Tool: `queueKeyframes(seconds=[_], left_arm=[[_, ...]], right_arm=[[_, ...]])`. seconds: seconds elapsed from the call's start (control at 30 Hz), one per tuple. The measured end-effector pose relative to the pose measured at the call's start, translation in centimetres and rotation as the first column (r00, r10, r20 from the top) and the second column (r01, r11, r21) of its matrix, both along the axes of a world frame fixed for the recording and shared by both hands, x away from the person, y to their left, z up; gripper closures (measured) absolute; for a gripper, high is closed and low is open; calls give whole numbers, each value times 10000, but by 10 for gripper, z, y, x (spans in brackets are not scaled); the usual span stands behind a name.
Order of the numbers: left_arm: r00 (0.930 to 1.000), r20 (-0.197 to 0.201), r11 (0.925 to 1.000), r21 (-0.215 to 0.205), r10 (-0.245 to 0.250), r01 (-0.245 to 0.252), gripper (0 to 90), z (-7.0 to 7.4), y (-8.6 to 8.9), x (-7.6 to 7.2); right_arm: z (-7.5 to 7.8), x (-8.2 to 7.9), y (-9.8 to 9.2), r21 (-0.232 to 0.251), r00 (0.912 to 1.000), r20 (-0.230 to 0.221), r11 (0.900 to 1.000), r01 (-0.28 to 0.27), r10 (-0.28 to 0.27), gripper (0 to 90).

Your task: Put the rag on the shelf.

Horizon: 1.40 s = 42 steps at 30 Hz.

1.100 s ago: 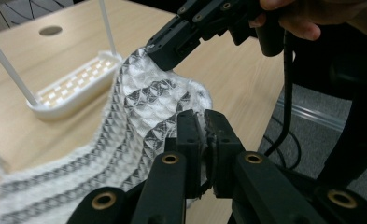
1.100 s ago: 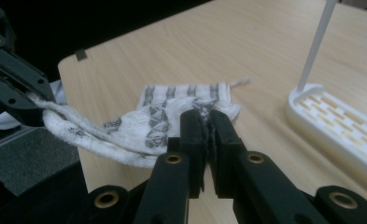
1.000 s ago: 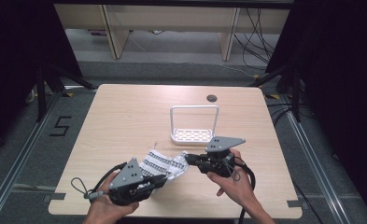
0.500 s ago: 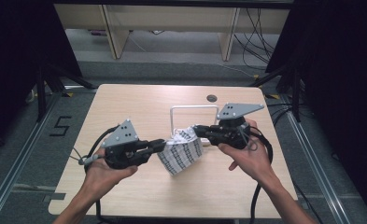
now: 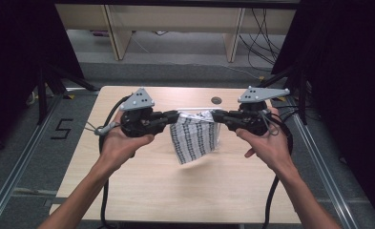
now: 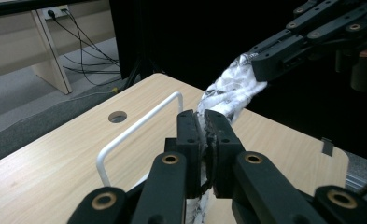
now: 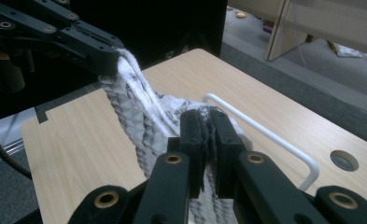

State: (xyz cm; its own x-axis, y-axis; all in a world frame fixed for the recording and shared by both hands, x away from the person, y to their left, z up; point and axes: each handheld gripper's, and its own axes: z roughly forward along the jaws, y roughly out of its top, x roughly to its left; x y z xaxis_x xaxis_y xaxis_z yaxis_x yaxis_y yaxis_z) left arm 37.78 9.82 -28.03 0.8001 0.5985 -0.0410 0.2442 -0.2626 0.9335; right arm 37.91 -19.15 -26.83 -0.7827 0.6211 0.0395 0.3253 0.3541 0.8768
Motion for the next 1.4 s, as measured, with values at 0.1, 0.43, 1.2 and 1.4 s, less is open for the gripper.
queueKeyframes(seconds=[0.1,0.43,1.2,1.4], left_arm=[[10000,-7,9999,-124,82,-82,848,4,-6,10],[9987,71,9986,-188,498,-497,848,18,-13,34],[9887,-275,9879,-458,1471,-1482,847,26,-22,98],[9860,-389,9850,-535,1620,-1640,846,31,-30,113]], right_arm=[[1,7,-3,-87,9998,13,9998,199,-199,860],[14,20,-6,65,9986,118,9986,519,-520,859],[22,80,-1,440,9871,-493,9870,1547,-1525,854],[20,96,-6,664,9816,-890,9823,1751,-1689,849]])
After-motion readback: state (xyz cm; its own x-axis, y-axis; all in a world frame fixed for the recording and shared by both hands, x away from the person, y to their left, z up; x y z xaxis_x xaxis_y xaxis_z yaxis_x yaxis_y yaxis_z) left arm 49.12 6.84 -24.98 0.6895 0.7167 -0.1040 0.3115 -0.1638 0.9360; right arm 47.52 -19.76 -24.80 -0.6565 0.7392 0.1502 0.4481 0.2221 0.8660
